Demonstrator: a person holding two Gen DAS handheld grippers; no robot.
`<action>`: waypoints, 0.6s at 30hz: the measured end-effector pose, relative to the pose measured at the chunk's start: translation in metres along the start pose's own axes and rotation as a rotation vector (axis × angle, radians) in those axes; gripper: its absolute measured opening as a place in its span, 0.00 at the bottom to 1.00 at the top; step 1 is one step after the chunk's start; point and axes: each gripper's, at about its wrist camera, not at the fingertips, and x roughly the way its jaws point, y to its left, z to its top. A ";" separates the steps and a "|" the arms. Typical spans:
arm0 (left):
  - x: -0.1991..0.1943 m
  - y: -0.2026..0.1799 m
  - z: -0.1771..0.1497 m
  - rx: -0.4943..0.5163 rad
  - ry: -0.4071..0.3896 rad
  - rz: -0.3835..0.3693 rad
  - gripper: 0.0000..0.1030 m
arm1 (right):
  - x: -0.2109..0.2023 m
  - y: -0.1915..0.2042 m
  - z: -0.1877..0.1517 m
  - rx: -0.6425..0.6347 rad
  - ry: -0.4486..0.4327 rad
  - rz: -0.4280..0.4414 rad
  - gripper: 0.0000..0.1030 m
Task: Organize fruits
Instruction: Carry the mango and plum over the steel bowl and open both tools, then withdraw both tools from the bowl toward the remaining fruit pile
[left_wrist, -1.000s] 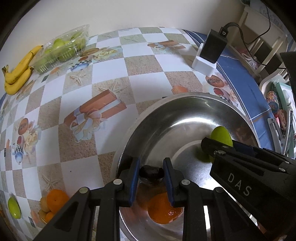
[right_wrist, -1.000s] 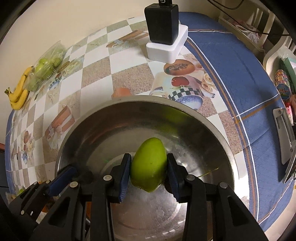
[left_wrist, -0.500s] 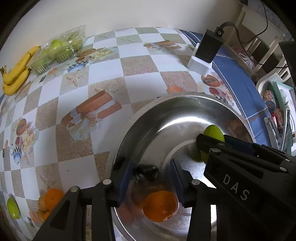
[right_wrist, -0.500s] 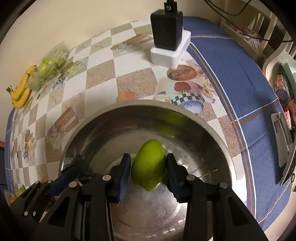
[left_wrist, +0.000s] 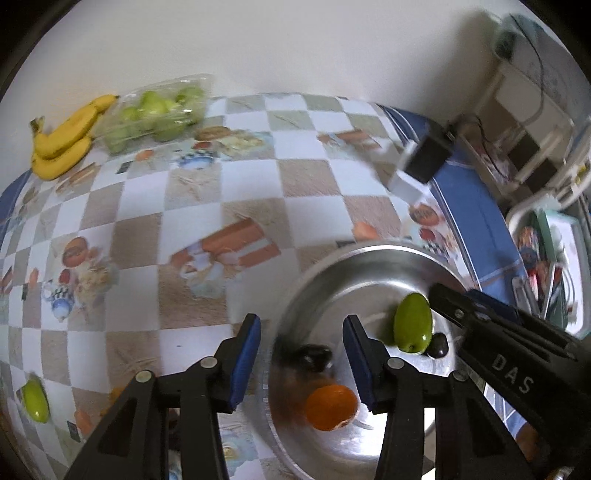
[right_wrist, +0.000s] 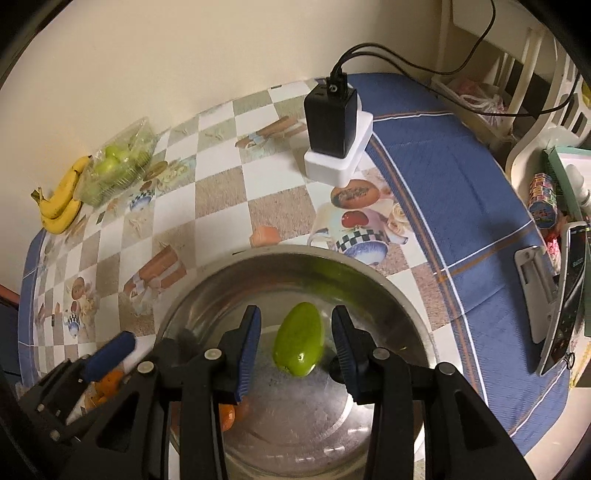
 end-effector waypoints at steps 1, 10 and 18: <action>-0.002 0.006 0.001 -0.023 -0.004 0.002 0.49 | -0.002 -0.001 -0.001 -0.001 -0.002 -0.001 0.40; -0.012 0.051 0.003 -0.165 -0.034 0.074 0.49 | 0.003 0.005 -0.003 -0.018 0.017 -0.001 0.40; -0.012 0.082 0.001 -0.264 -0.032 0.134 0.58 | 0.013 0.016 -0.007 -0.045 0.046 -0.002 0.50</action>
